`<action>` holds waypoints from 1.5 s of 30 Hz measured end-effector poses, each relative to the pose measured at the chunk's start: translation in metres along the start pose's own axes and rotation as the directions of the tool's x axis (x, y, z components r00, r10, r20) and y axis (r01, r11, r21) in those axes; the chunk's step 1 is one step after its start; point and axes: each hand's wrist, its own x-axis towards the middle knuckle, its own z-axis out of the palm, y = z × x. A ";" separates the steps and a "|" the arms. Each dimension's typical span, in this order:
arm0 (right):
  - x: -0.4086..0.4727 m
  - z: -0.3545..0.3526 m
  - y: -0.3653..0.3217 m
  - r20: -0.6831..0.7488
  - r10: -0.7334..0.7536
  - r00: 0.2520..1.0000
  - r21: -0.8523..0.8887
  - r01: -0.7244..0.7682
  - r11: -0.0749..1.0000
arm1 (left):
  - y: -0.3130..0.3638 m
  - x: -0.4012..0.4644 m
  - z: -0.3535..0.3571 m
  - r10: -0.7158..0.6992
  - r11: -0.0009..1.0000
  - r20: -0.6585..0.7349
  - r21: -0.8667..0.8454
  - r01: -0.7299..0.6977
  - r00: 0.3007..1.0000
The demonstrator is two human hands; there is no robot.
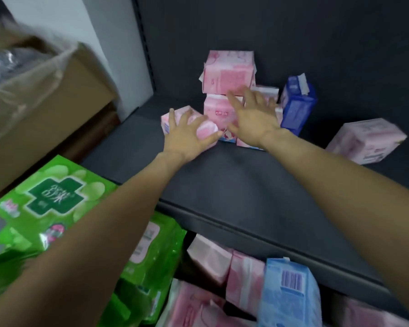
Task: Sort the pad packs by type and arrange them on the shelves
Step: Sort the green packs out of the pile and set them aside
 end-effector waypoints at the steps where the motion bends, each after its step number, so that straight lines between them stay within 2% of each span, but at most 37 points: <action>1: 0.006 0.004 -0.001 0.027 0.015 1.000 -0.043 -0.013 0.999 | 0.002 0.000 0.002 0.003 1.000 -0.036 -0.015 -0.003 0.999; 5: 0.021 0.012 0.000 -0.014 -0.003 1.000 -0.187 0.001 0.982 | 0.001 -0.004 -0.001 0.082 0.996 -0.148 -0.016 -0.085 0.986; 7: 0.026 0.014 0.006 -0.009 -0.013 1.000 -0.145 0.012 0.989 | 0.001 -0.005 -0.003 0.094 0.995 -0.177 0.000 -0.096 0.980; 11: 0.018 0.019 0.014 0.027 -0.063 0.998 0.008 0.063 0.998 | 0.001 -0.009 0.000 0.006 0.999 -0.196 -0.041 -0.014 0.981; 14: 0.001 0.017 0.014 -0.035 -0.128 0.991 -0.040 0.127 0.991 | 0.001 -0.014 -0.002 -0.161 0.973 -0.071 -0.181 0.146 0.984; 16: -0.018 0.012 0.014 -0.048 -0.132 0.990 -0.076 0.128 0.989 | 0.005 -0.023 -0.006 -0.208 0.957 0.020 -0.204 0.208 0.978; 19: -0.055 -0.001 0.023 -0.098 -0.055 0.994 -0.004 0.055 0.998 | 0.015 -0.041 -0.008 -0.143 0.969 0.021 -0.198 0.144 0.989; 22: -0.108 -0.027 0.044 -0.135 0.029 0.990 0.145 -0.009 0.989 | 0.026 -0.077 -0.013 -0.026 0.959 -0.045 -0.283 0.012 0.999; 26: -0.201 -0.069 0.077 -0.115 0.003 0.993 0.243 0.026 0.970 | 0.050 -0.143 -0.022 0.176 0.878 -0.090 -0.435 -0.198 0.980; 28: -0.247 -0.088 0.092 -0.082 -0.042 0.996 0.211 0.059 0.976 | 0.065 -0.170 -0.024 0.267 0.863 -0.037 -0.436 -0.256 0.963; 31: -0.305 -0.109 0.110 -0.047 -0.042 0.998 0.190 0.050 0.981 | 0.095 -0.199 -0.021 0.371 0.871 0.112 -0.385 -0.304 0.922; 33: -0.338 -0.118 0.117 -0.106 -0.033 0.994 0.119 0.045 0.992 | 0.119 -0.215 -0.015 0.424 0.871 0.174 -0.348 -0.347 0.889; 35: -0.370 -0.127 0.124 -0.185 -0.036 0.982 -0.025 0.032 0.999 | 0.146 -0.230 -0.005 0.459 0.874 0.234 -0.295 -0.387 0.857; 37: -0.399 -0.133 0.127 -0.244 -0.053 0.968 -0.116 0.025 0.993 | 0.162 -0.240 0.012 0.458 0.888 0.338 -0.206 -0.410 0.822; 40: -0.444 -0.141 0.130 -0.353 -0.080 0.932 -0.154 0.026 0.988 | 0.173 -0.261 0.047 0.419 0.889 0.513 -0.065 -0.453 0.749; 42: -0.462 -0.139 0.127 -0.391 -0.119 0.912 -0.130 0.073 0.989 | 0.170 -0.265 0.059 0.424 0.885 0.488 -0.046 -0.463 0.763; 45: -0.485 -0.141 0.130 -0.302 -0.259 0.917 -0.108 0.238 0.965 | 0.176 -0.264 0.064 0.472 0.881 0.382 -0.186 -0.434 0.795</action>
